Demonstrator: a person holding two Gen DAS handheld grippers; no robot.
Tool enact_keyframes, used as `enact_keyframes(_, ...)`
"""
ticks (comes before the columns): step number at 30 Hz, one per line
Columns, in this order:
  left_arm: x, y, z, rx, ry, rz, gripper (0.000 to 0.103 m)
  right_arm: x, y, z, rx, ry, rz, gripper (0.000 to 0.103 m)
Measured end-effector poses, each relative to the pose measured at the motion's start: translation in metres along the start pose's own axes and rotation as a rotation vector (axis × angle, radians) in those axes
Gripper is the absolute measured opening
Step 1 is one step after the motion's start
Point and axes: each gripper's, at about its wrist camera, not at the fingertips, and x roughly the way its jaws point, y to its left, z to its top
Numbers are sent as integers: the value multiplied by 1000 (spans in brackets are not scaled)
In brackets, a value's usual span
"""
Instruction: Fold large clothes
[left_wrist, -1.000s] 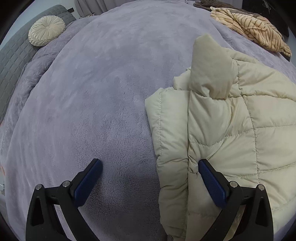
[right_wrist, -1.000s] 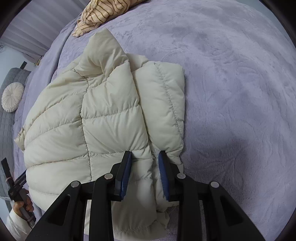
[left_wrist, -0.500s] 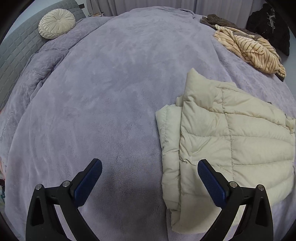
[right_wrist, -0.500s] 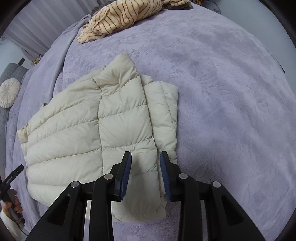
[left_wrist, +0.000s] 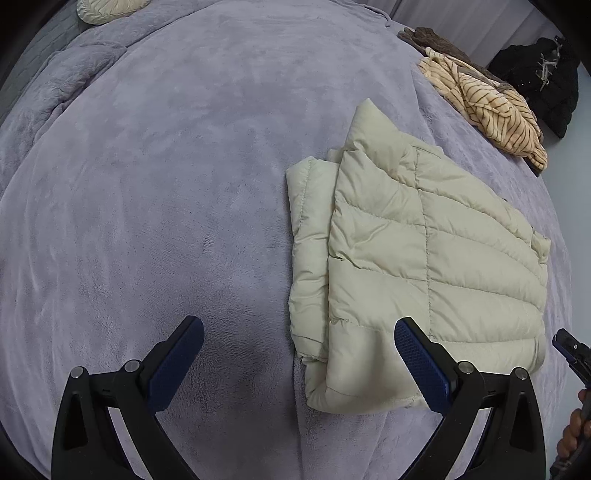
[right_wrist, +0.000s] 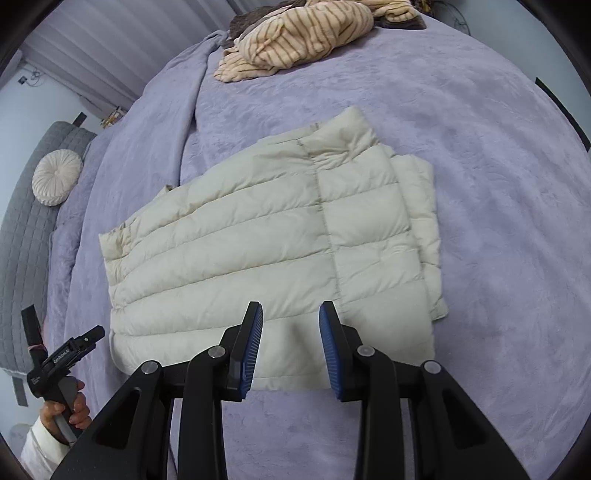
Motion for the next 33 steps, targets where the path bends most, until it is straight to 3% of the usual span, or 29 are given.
enact_keyframes(9, 0, 5, 1, -2, -20, 17, 103, 22, 60, 4, -84, 25, 51, 37)
enact_keyframes(11, 1, 5, 2, 8, -24, 14, 103, 28, 69, 6, -102, 30, 34, 72)
enact_keyframes(12, 1, 6, 2, 9, -27, 11, 103, 30, 73, 7, -110, 25, 25, 76)
enact_keyframes(17, 1, 14, 3, 10, -19, -22, 103, 38, 87, 12, -133, 14, 4, 76)
enact_keyframes(18, 2, 16, 3, 11, -19, -23, 103, 40, 89, 13, -132, 12, 2, 74)
enact_keyframes(19, 3, 19, 4, 8, -18, -27, 103, 41, 91, 14, -133, 9, 4, 59)
enact_keyframes(20, 4, 22, 6, 1, -17, -32, 103, 44, 93, 15, -133, 12, 7, 36)
enact_keyframes(22, 7, 29, 9, -14, -16, -43, 103, 53, 94, 18, -124, 31, 19, 23)
enact_keyframes(25, 12, 35, 13, -23, -19, -66, 103, 71, 94, 18, -112, 62, 66, 19)
enact_keyframes(28, 19, 38, 17, -24, -10, -111, 103, 96, 93, 16, -122, 93, 53, 18)
enact_keyframes(33, 37, 42, 28, -51, 40, -301, 103, 136, 81, 10, -112, 145, 57, 16)
